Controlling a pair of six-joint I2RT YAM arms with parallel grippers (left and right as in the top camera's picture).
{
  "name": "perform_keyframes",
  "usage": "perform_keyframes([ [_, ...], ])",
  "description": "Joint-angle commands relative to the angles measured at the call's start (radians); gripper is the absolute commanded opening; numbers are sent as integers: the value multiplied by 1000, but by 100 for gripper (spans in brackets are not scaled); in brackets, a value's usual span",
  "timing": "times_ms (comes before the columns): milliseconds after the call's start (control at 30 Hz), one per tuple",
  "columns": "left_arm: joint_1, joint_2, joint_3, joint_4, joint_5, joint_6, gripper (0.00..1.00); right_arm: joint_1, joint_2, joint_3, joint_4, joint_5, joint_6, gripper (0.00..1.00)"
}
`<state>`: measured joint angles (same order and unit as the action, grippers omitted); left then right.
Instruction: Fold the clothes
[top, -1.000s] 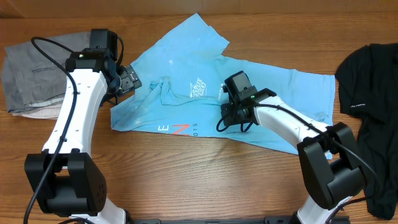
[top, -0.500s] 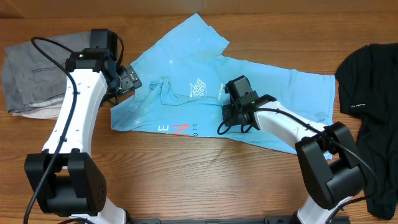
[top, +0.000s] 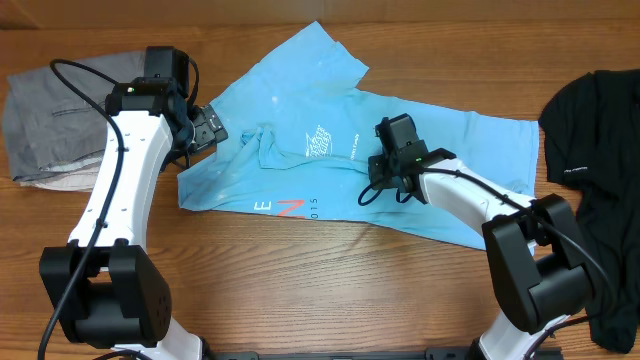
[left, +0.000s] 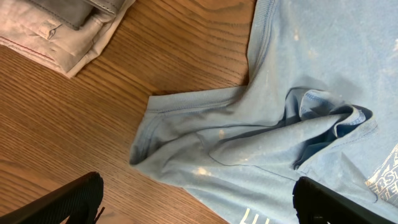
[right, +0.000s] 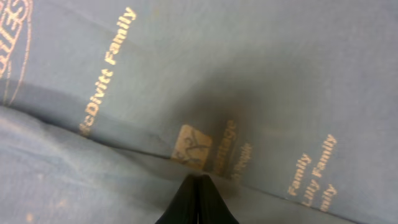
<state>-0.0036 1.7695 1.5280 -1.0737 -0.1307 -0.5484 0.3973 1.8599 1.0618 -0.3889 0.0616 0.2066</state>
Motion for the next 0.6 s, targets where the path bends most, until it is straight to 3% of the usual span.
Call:
perform_keyframes([
  [0, 10, 11, 12, 2, 1, -6, 100, -15, 1, 57, -38, -147, 6, 4],
  [200, 10, 11, 12, 2, 1, -6, 100, -8, 1, 120, -128, -401, -53, 4],
  [567, 10, 11, 12, 2, 1, -6, 100, 9, 17, 115, -187, -256, -108, 4],
])
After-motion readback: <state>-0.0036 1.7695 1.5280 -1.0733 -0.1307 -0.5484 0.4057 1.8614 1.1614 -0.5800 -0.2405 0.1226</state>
